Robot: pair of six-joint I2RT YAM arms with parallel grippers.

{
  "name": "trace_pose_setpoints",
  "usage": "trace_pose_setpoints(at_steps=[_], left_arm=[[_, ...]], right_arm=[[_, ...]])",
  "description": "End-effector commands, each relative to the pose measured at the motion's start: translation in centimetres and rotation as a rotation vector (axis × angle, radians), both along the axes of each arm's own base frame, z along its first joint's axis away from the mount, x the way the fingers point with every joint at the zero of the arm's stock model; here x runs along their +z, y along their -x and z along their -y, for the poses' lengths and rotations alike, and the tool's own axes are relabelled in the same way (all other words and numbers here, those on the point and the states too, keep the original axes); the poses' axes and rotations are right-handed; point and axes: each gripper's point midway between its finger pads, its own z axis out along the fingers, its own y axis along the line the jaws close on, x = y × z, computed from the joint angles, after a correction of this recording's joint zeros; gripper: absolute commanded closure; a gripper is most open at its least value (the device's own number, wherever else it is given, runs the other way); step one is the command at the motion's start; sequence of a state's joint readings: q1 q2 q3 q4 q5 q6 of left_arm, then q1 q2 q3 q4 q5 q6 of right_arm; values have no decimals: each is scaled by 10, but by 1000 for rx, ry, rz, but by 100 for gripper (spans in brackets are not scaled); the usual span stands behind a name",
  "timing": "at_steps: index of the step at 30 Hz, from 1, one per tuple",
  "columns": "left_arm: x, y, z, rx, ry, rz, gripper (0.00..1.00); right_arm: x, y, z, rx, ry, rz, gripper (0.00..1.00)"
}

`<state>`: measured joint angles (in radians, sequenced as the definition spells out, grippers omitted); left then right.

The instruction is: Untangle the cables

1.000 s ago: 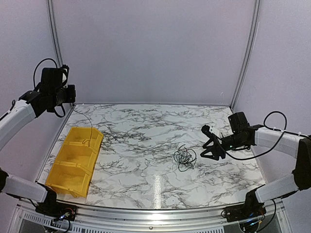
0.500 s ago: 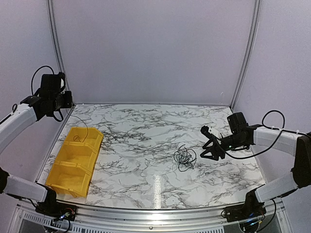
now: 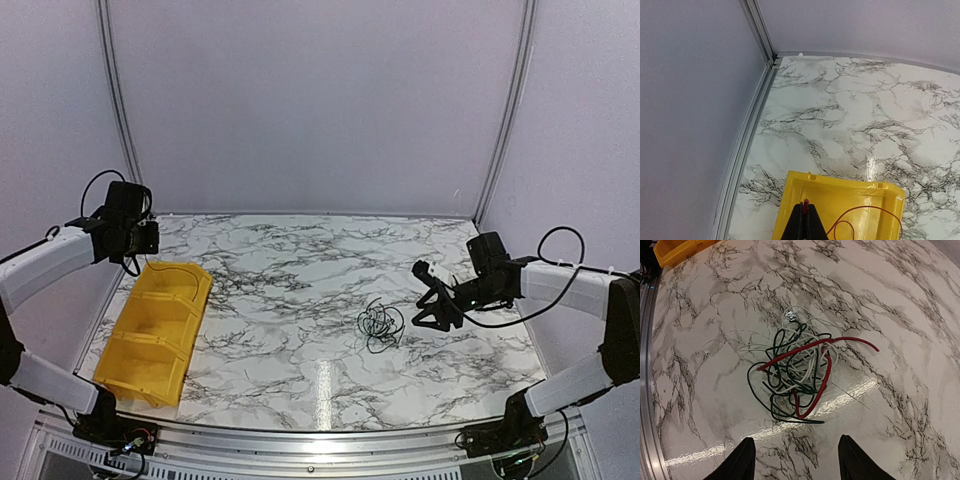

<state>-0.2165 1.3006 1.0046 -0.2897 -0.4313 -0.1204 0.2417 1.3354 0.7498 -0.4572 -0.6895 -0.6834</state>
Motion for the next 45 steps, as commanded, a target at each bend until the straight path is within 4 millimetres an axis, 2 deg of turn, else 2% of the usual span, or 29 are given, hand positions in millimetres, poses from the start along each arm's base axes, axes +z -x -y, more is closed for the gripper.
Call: trace_pose_setpoints(at_steps=[1,5,12,15,20,26,28,30,33,35,38,40,42,45], left_arm=[[-35,-5,5,-8,24,-80,100],[-65,-12,17,-49,53,-169,100],[-101,-19,29,-73,90,-279,100],[-115,-17,27,-61,73,-340,100],[-121,-14,12,-7,26,-382,100],[-112,-8,-24,124,-35,-370,100],[-114,-7,-23,118,-29,-377,100],[-118,-9,-14,84,12,-388,99],[-121,-12,-5,42,50,-399,89],[-116,-13,0,19,68,-389,77],[-96,-13,4,3,92,-337,55],[-77,-12,2,9,87,-283,36],[-53,-9,2,5,89,-213,3],[-19,-3,3,-6,112,-109,1]], right_arm=[[9,-9,-1,4,0,27,43],[8,-9,-1,6,3,26,43],[8,-8,0,6,7,29,43],[7,-8,0,6,9,28,43],[7,-8,1,5,13,31,43],[7,-8,1,5,14,30,43],[7,-8,1,7,15,30,43],[7,-8,1,6,15,31,43],[7,-8,1,7,15,30,43],[7,-8,1,6,15,30,43],[10,-7,0,8,10,36,43],[14,-7,-1,10,0,42,43],[18,-6,-1,12,-9,52,43],[22,-6,-2,12,-17,69,43]])
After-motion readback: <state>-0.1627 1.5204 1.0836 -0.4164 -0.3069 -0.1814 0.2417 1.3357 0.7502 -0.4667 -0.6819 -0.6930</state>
